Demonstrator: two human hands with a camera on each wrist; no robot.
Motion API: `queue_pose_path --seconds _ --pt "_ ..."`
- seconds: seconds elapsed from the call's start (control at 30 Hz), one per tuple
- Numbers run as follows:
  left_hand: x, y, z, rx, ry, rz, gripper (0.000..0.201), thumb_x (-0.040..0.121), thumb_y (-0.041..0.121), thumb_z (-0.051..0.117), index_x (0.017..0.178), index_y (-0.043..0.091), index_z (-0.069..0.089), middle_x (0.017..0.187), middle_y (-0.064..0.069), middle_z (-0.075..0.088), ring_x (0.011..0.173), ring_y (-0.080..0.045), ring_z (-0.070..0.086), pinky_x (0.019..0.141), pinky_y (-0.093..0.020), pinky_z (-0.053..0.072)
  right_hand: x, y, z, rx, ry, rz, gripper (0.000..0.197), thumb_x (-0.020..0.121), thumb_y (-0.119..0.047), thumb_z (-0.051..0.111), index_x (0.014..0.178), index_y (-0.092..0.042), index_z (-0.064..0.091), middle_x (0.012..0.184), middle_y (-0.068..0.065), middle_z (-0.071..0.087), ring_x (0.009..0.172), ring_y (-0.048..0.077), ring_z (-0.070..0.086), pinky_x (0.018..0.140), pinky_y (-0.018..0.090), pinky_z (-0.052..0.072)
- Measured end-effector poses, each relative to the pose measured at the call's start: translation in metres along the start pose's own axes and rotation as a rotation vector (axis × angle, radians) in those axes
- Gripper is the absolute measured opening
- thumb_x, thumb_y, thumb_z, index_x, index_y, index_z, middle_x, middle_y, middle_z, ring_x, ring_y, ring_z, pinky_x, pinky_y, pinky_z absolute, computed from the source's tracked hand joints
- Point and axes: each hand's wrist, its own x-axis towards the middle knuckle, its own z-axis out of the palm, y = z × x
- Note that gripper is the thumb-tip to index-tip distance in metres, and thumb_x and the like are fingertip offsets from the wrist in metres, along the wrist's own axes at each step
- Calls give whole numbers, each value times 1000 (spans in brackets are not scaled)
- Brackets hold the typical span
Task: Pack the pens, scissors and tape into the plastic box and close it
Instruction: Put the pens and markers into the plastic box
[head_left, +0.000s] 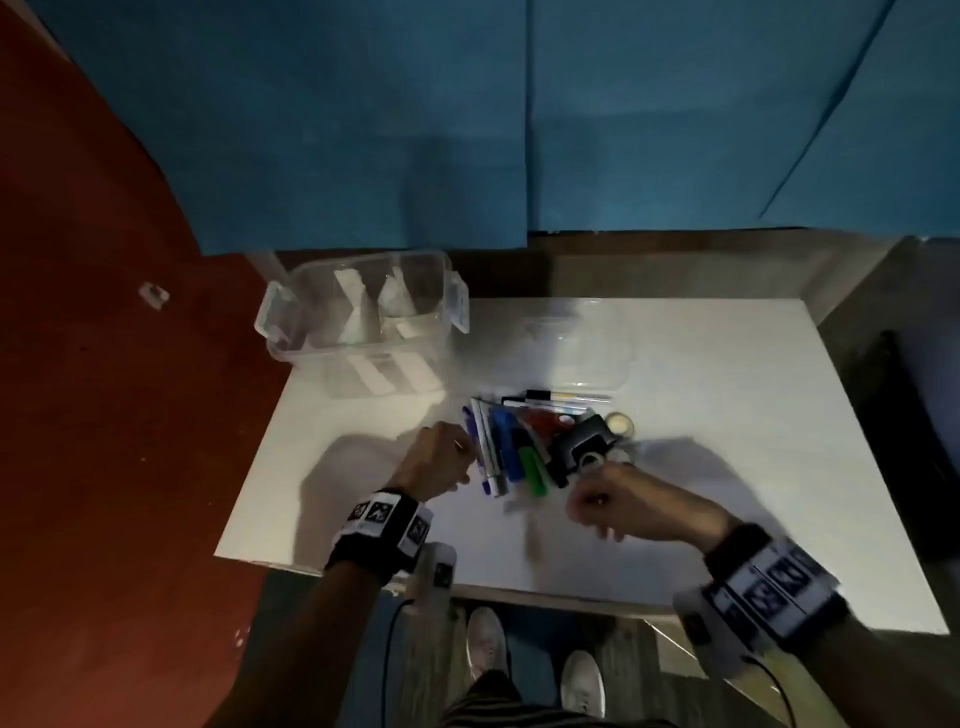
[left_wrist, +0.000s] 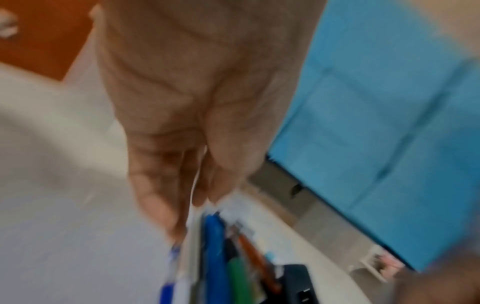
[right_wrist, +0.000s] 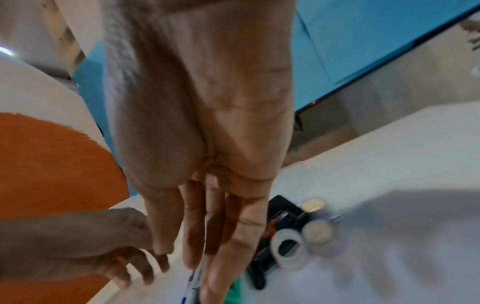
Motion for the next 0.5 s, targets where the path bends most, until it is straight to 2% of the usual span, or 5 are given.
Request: queue_pose_path --seconds 0.1,0.17,0.27,0.4,0.5 --pt "30 -10 6 -34 102 -62 26 92 11 50 74 -1 64 76 -25 74 64 -36 74 58 -44 63 47 -25 2 128 116 36 21 92 -13 55 79 -7 71 65 8 67 46 7 60 46 23 50" --pt "43 -17 15 5 104 -71 31 93 16 51 65 5 61 69 -22 73 59 -36 73 55 -45 63 81 -39 3 96 242 69 25 90 -7 53 72 -9 70 67 6 64 48 4 59 50 21 46" --pt "64 -36 25 105 108 -96 31 87 33 48 78 6 61 79 -19 72 63 -36 71 59 -44 62 124 -43 12 -55 401 167 23 92 -3 48 81 1 68 84 18 67 76 27 65 70 32 52" --pt "57 -36 11 253 96 -86 33 90 33 51 102 3 60 104 -20 62 95 -42 62 80 -40 51 153 -53 22 -133 431 276 15 94 -5 50 79 -7 53 85 20 62 83 37 65 60 34 44" --pt "59 -47 -2 230 100 -92 34 85 32 56 98 2 61 101 -20 63 95 -41 61 78 -40 50 166 -58 30 -170 463 306 14 96 -10 49 90 -3 60 99 21 66 94 39 64 65 39 46"
